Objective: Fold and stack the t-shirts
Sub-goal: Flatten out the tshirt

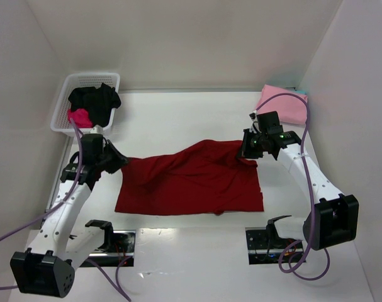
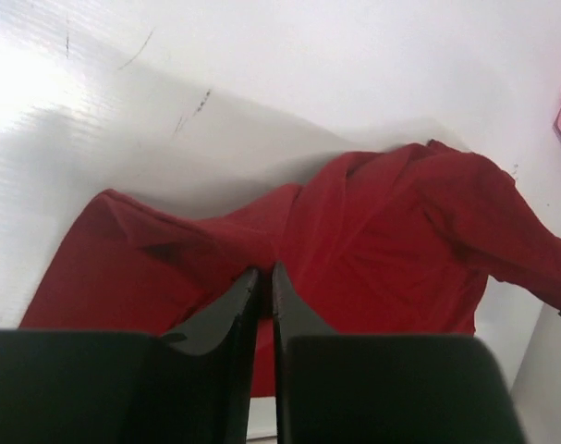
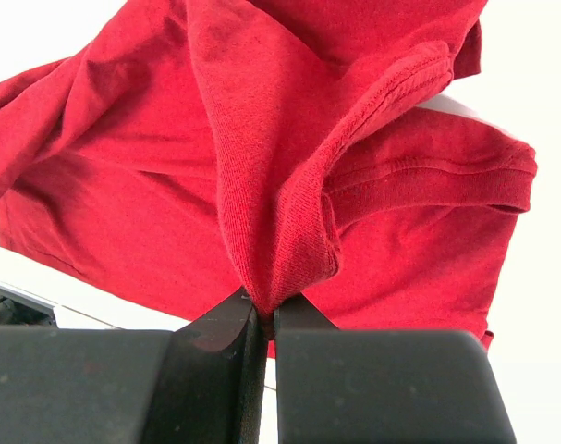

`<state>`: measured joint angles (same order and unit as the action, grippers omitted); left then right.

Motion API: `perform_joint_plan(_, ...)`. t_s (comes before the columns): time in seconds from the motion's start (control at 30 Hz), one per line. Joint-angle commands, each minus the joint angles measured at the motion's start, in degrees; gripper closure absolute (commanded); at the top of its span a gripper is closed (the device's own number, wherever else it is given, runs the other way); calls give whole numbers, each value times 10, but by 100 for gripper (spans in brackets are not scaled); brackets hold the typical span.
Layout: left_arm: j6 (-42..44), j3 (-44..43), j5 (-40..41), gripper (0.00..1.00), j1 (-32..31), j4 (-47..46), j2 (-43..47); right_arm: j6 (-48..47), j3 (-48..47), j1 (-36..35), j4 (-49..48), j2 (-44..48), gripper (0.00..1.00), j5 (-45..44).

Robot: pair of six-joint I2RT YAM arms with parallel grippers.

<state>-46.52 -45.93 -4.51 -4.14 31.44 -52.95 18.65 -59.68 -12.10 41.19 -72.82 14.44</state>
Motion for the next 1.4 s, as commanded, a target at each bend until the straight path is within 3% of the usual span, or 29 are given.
perform_joint_plan(0.0,8,15,-9,97,3,20,36,3,-22,3,0,3,94,9)
perform_joint_plan(0.03,8,15,-9,100,3,20,41,3,-22,3,0,3,94,9)
perform_joint_plan(0.33,29,32,-91,99,-36,18,-21,3,-22,3,0,3,94,9)
perform_joint_plan(0.5,48,12,-120,82,-82,24,-36,3,-22,3,0,3,94,9)
perform_joint_plan(0.63,76,1,-159,50,-102,52,-37,3,-22,3,0,3,94,9)
perform_joint_plan(0.7,85,-6,-175,41,-114,58,-37,3,-22,3,0,3,94,9)
perform_joint_plan(0.73,85,-6,-175,28,-114,65,-44,3,-22,3,0,3,94,9)
perform_joint_plan(0.87,61,-21,-94,18,-120,65,-49,3,-22,3,6,3,94,9)
perform_joint_plan(1.07,41,-40,-24,14,-115,54,-87,3,-22,3,6,3,94,3)
perform_joint_plan(1.2,2,-21,-23,10,-90,59,-111,3,-22,3,6,3,94,3)
perform_joint_plan(1.37,-68,60,-23,12,-73,23,-37,3,-22,3,6,8,94,3)
